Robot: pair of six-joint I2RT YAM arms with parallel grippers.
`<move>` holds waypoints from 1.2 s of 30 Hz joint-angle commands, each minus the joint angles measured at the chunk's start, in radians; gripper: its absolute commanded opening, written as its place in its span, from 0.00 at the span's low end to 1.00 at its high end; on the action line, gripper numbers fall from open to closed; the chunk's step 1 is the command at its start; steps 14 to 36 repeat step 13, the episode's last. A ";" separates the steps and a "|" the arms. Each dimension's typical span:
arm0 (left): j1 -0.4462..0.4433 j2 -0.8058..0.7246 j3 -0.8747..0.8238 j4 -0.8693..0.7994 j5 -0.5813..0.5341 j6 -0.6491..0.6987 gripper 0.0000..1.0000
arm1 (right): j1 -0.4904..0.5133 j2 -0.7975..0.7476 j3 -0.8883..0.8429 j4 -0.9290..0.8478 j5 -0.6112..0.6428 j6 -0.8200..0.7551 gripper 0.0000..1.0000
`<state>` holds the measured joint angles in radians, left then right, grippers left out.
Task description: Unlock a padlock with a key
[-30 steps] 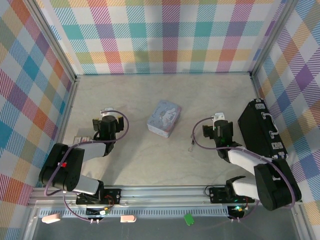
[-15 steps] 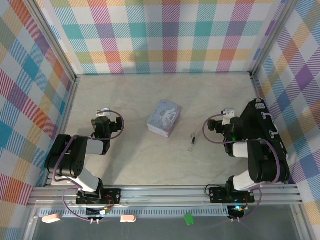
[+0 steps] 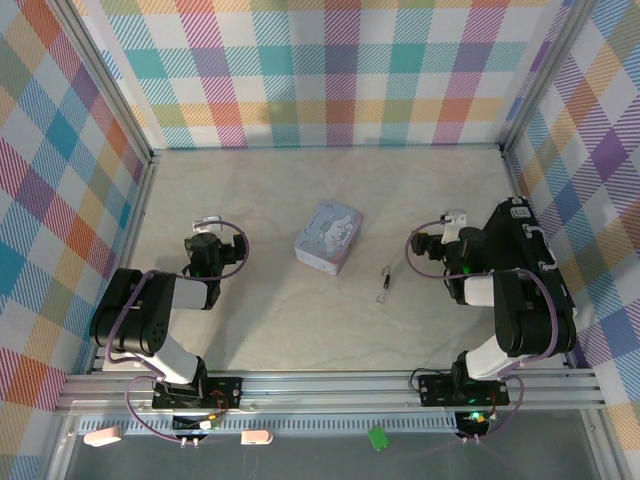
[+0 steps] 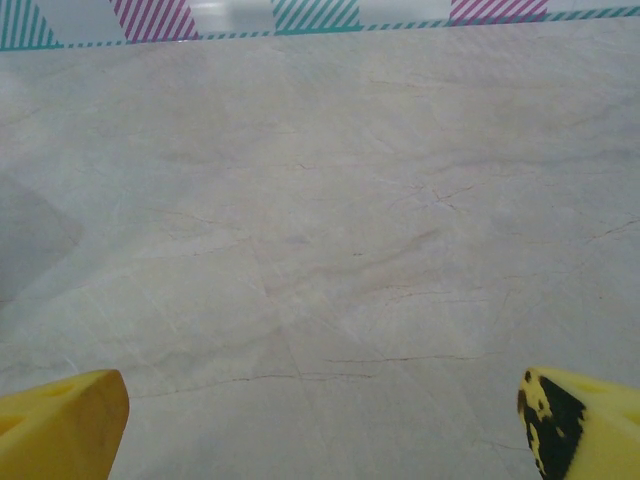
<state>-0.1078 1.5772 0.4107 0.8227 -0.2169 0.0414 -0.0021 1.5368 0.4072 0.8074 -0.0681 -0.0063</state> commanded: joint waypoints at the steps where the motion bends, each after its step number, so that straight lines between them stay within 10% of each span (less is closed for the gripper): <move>1: 0.008 0.001 -0.003 0.044 0.021 -0.014 1.00 | -0.007 -0.004 0.012 0.006 0.002 0.017 0.99; 36: 0.008 0.001 -0.004 0.046 0.021 -0.013 1.00 | -0.007 -0.003 0.013 0.002 0.002 0.017 0.99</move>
